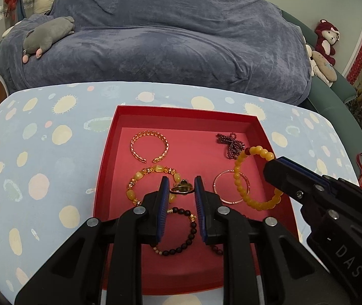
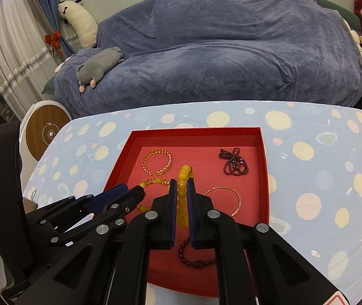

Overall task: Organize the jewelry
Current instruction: 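Carry the ring and yellow bracelet into the red box and open both tools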

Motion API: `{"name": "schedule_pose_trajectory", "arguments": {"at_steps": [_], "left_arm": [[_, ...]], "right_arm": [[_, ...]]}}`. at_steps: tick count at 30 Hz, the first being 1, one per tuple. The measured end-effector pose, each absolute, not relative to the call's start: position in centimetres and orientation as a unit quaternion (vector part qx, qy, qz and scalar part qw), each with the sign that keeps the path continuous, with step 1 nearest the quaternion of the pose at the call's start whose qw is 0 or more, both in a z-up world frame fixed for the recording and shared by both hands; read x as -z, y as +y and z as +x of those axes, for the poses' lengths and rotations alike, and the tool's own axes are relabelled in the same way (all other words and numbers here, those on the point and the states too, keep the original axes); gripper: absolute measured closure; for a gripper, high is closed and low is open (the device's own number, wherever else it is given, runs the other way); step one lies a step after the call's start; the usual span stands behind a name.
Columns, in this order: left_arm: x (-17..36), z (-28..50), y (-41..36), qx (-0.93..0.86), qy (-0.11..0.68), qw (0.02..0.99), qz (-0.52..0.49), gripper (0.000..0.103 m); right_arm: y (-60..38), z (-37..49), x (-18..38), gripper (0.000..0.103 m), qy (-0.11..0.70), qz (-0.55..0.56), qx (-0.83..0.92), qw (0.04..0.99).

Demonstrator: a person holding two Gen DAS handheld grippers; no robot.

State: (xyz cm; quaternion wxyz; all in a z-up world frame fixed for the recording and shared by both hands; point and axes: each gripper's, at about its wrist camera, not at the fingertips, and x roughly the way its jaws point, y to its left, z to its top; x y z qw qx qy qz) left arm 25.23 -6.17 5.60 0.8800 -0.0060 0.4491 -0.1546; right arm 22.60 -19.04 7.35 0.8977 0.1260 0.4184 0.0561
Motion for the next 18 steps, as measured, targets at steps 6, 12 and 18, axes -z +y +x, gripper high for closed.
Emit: {"name": "schedule_pose_trajectory", "arguments": {"at_steps": [6,12,18], "left_arm": [[-4.2,26.8,-6.3,0.147,0.458,0.876,0.002,0.083],[-2.8,27.7,-6.8,0.146,0.469,0.871,0.009,0.083],[-1.8,28.0,-7.3,0.143,0.477,0.867,0.013,0.083]], "right_arm": [[-19.4,24.3,-5.2,0.095,0.436,0.139,-0.052,0.888],[-19.9,25.0,-3.4,0.095,0.451,0.147,-0.05,0.879],[-20.5,25.4,-2.2,0.095,0.462,0.151,-0.045,0.873]]}}
